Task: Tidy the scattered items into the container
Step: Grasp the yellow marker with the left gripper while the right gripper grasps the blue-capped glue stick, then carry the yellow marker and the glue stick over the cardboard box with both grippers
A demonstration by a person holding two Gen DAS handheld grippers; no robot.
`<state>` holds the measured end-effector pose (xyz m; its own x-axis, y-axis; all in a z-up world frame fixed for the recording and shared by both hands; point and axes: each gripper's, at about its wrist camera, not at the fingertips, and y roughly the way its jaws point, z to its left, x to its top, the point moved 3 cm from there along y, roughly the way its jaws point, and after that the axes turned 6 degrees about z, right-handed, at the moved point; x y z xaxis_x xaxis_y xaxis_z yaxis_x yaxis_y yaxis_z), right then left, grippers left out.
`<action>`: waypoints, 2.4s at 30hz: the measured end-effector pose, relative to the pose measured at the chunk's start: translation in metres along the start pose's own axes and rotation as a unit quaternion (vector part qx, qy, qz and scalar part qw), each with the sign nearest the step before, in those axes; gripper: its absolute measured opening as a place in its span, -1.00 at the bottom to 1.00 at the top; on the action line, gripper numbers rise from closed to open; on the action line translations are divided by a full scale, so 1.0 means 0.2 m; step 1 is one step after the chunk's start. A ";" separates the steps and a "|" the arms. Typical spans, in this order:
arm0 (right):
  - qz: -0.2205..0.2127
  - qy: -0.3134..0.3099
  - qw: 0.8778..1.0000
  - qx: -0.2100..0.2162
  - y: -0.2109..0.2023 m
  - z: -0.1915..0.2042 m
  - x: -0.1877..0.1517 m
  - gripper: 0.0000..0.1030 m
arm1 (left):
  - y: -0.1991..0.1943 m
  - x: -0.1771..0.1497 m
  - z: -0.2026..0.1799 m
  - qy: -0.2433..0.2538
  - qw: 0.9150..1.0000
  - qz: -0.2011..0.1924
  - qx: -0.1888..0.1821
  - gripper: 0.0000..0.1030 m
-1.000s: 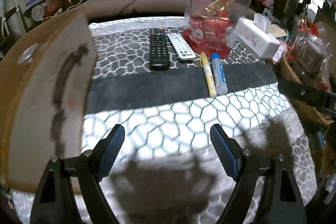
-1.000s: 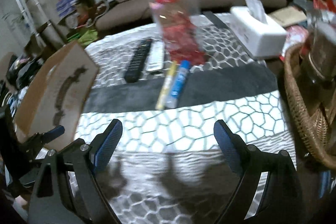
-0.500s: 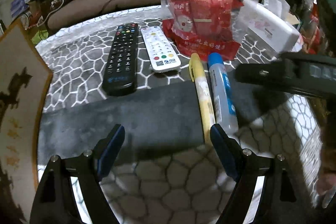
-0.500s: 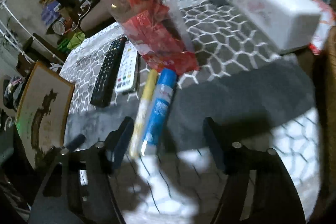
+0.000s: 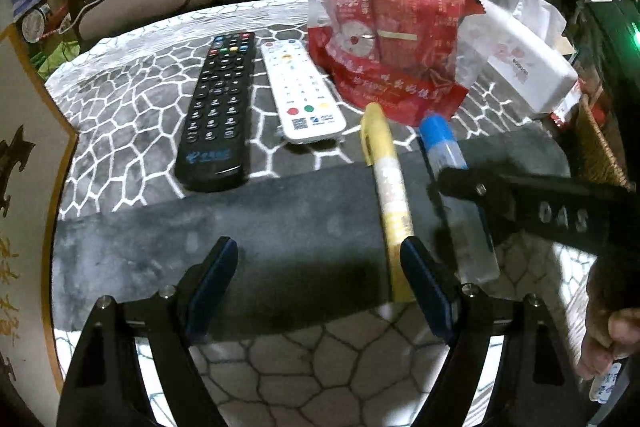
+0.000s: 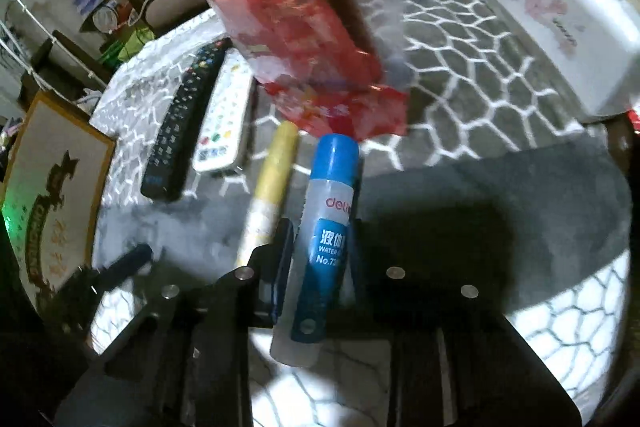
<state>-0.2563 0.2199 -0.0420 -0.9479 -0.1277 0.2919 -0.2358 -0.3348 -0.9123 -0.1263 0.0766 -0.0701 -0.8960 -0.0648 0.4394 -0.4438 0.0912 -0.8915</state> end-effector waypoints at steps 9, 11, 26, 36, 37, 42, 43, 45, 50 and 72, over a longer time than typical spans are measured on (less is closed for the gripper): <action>-0.018 0.021 0.999 -0.018 -0.15 -0.20 -0.07 -0.50 | 0.13 0.03 -0.16 0.045 0.998 0.030 0.043 0.63; -0.017 0.024 0.999 -0.015 -0.15 -0.22 -0.07 -0.49 | 0.13 0.04 -0.16 0.042 0.998 0.028 0.047 0.60; 0.003 0.002 1.000 -0.007 -0.07 -0.13 -0.10 -0.23 | 0.08 0.00 -0.14 0.012 0.999 0.040 0.003 -0.70; -0.015 -0.052 0.998 -0.029 -0.09 0.03 -0.15 -0.53 | -0.09 -0.11 0.07 -0.029 0.999 0.022 -0.040 -0.70; -0.018 -0.051 0.998 -0.023 -0.11 0.04 -0.16 -0.53 | -0.11 -0.10 0.08 -0.032 0.998 0.019 -0.040 -0.70; -0.028 -0.034 0.999 0.021 -0.22 0.11 -0.21 -0.53 | -0.30 -0.11 0.16 -0.043 0.998 -0.004 -0.041 -0.70; -0.029 -0.030 0.999 0.032 -0.23 0.13 -0.22 -0.53 | -0.35 -0.12 0.18 -0.046 0.998 -0.009 -0.041 -0.70; -0.028 -0.029 0.998 0.046 -0.27 0.19 -0.26 -0.53 | -0.43 -0.13 0.23 -0.052 0.998 -0.019 -0.039 -0.70; -0.035 -0.040 0.997 0.059 -0.43 0.36 -0.30 -0.53 | -0.69 -0.15 0.35 -0.069 0.996 -0.049 -0.037 -0.70; -0.078 -0.156 0.980 0.093 -0.97 1.57 -0.40 -0.53 | -1.57 -0.34 1.22 -0.158 0.977 -0.133 0.049 -0.70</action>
<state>-0.0684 0.0021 0.2014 -0.7855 -0.3311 0.5229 -0.3017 -0.5329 -0.7906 0.0785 -0.1889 0.1521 -0.6926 -0.3775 0.6146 -0.6424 -0.0647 -0.7636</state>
